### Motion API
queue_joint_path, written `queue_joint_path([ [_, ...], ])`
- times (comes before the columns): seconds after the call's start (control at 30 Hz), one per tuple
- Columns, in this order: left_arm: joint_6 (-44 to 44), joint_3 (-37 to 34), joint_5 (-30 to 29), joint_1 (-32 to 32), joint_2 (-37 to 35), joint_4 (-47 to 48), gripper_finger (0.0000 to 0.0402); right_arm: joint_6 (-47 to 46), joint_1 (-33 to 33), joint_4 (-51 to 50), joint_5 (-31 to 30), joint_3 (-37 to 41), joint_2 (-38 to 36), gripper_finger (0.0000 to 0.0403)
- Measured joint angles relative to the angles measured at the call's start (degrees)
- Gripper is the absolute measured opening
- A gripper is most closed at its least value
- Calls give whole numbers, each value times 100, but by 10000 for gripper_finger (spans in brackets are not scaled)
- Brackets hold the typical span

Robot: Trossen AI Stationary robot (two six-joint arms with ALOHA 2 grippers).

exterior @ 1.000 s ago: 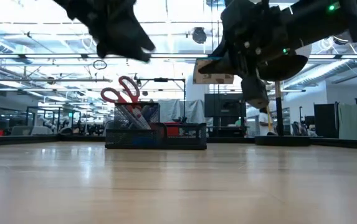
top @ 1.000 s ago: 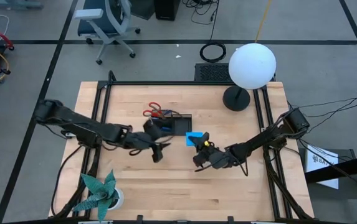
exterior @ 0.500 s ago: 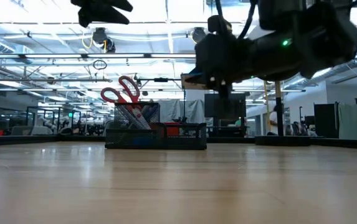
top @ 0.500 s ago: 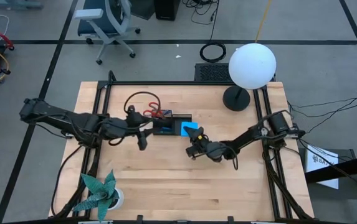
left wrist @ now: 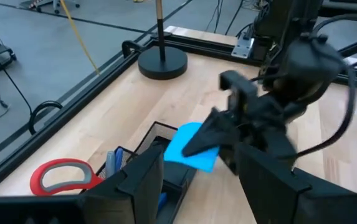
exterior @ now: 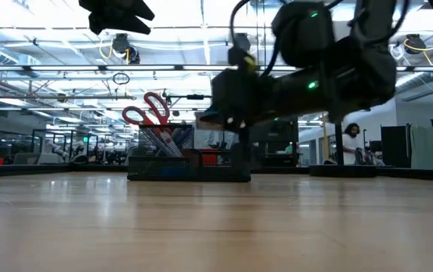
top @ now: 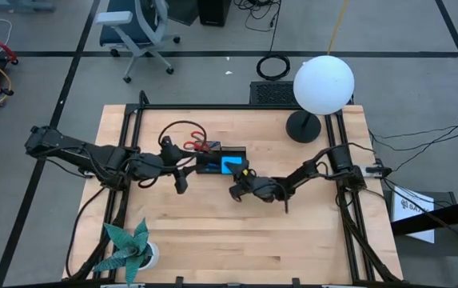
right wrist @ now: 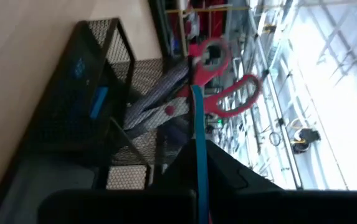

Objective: Pick and place office supplies into organizer
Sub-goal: Put the blue sticky notepad into the desk organizer, then return to Home Position

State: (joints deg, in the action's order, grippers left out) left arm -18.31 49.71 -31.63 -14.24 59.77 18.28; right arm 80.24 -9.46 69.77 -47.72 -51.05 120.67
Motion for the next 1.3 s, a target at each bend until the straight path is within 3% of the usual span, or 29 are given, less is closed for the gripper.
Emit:
queue_joint_path([
  [0.2,-4,0,-1,-20,0,-8,205,-152,318,-496,4,-368,267,0],
  [0.57,47,0,1,-63,0,-5,205,-780,582,-672,154,-371,270,9],
  [0.83,33,0,1,-63,0,-7,204,-1001,650,-1036,162,-380,248,55],
  [1.1,28,0,3,-63,0,-7,204,-1114,617,-1070,343,-380,244,135],
  [1.3,28,0,6,-63,0,-7,204,-854,491,-730,-18,-365,265,183],
])
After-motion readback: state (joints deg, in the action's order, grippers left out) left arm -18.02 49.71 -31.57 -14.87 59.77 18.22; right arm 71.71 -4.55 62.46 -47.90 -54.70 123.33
